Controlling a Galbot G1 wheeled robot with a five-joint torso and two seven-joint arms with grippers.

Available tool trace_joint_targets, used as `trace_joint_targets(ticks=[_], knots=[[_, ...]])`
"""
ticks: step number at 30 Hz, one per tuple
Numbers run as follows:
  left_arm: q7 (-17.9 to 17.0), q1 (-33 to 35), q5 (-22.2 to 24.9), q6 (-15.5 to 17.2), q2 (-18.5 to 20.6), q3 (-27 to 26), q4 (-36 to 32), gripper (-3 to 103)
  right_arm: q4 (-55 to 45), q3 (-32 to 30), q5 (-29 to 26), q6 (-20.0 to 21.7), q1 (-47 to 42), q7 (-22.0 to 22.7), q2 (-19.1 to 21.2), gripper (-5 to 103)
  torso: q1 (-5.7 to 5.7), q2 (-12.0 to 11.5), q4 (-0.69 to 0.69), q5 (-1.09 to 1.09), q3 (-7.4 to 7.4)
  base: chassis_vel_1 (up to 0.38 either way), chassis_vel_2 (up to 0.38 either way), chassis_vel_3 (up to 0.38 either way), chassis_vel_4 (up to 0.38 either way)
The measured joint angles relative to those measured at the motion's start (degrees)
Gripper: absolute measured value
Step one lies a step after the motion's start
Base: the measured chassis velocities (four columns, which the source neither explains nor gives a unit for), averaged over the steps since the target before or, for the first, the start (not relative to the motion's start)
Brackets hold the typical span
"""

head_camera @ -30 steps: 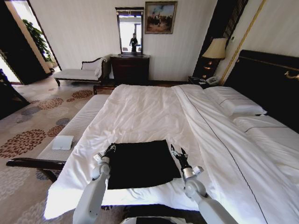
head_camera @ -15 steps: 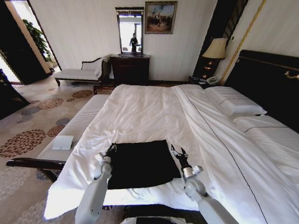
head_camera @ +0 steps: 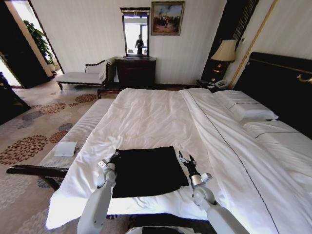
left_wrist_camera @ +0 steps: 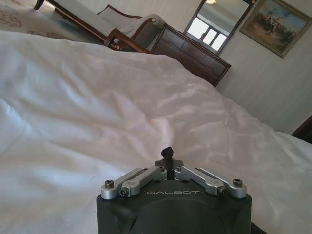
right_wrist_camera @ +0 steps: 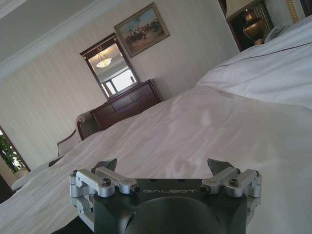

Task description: Fold the clothes on the bed.

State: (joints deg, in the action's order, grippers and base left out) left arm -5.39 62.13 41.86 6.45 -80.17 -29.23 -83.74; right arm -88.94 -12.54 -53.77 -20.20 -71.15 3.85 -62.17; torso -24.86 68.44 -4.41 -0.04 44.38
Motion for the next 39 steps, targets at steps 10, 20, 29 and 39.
trace_joint_targets(ticks=[10, 20, 29, 39], knots=[[0.0, 0.6, -1.2, 0.0, 0.6, 0.2, -0.8, 1, 1.5, 0.7, -0.1, -0.1, 0.9, 0.1, -0.3, 100, 0.00, 0.0, 0.00, 0.00, 0.00, 0.000, 0.000, 0.000, 0.000], [0.1, 0.2, -2.1, -0.1, -0.1, 1.4, -0.5, 11, 1.9, 0.7, 0.0, -0.1, 1.1, 0.1, -0.5, 100, 0.00, 0.0, 0.01, 0.01, 0.00, 0.000, 0.000, 0.000, 0.000], [0.3, 0.4, -2.7, -0.2, -0.1, 2.0, -1.1, 25, 2.7, 0.7, 0.0, -0.2, 1.3, 0.0, -0.8, 100, 0.00, 0.0, 0.00, 0.01, 0.00, 0.000, 0.000, 0.000, 0.000], [0.3, 0.8, -2.7, -0.3, -0.4, 2.5, -1.6, 17, 3.4, 1.0, 0.2, -0.3, 1.8, -0.1, -1.4, 100, 0.00, 0.0, 0.00, 0.01, 0.00, 0.000, 0.000, 0.000, 0.000]])
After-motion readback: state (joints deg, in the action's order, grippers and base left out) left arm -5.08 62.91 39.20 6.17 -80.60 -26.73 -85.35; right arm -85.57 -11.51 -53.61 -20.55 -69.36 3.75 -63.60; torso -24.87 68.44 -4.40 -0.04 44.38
